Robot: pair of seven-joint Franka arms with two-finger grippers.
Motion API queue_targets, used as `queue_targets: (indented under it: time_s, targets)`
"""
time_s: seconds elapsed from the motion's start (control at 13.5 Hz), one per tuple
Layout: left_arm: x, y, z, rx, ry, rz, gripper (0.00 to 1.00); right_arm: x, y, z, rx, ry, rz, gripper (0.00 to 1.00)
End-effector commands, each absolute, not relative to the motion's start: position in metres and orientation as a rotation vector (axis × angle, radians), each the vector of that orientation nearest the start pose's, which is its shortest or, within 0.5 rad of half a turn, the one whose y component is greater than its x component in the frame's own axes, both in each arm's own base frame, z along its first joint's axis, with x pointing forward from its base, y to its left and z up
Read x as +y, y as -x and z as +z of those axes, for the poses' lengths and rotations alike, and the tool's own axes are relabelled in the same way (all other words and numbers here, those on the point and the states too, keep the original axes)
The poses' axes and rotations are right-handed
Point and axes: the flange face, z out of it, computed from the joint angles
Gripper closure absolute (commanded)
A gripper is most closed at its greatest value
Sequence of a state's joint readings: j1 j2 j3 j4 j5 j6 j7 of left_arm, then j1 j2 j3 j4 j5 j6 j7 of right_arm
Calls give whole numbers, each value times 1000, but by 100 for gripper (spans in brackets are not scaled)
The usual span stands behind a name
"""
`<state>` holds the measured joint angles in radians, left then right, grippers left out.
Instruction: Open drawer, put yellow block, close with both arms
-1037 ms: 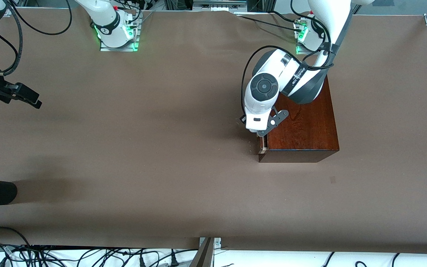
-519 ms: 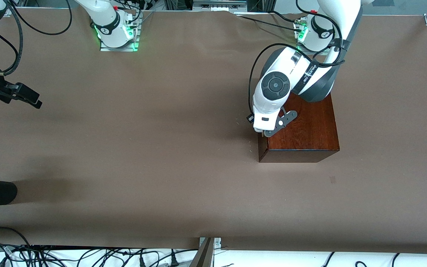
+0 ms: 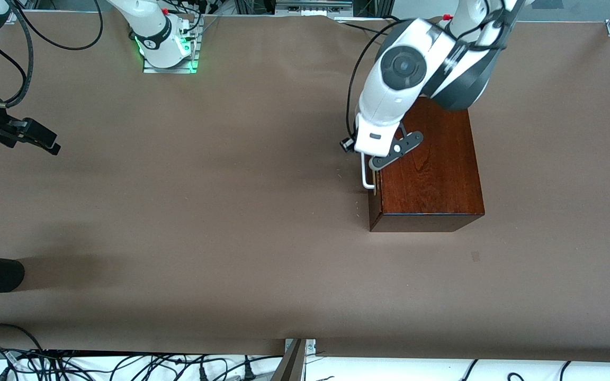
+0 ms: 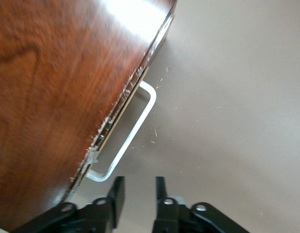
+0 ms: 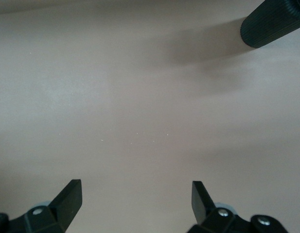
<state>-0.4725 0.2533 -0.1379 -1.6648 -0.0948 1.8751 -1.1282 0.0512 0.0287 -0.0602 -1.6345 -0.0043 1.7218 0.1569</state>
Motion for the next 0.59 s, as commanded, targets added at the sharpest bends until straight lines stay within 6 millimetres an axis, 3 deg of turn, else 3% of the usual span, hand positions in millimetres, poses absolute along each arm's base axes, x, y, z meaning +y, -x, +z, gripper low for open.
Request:
queue_targets:
  time_s: [0.0, 0.3, 0.52]
  targets:
    - [-316, -522, 497, -700, 3156, 200, 0, -5, -574, 601, 253, 3115, -107, 0]
    - [-241, -519, 553, -501, 3192, 193, 0, -5, -574, 601, 253, 3114, -102, 0]
    - [-166, -519, 584, -306, 3222, 192, 0, -5, -574, 600, 256, 3115, -97, 0]
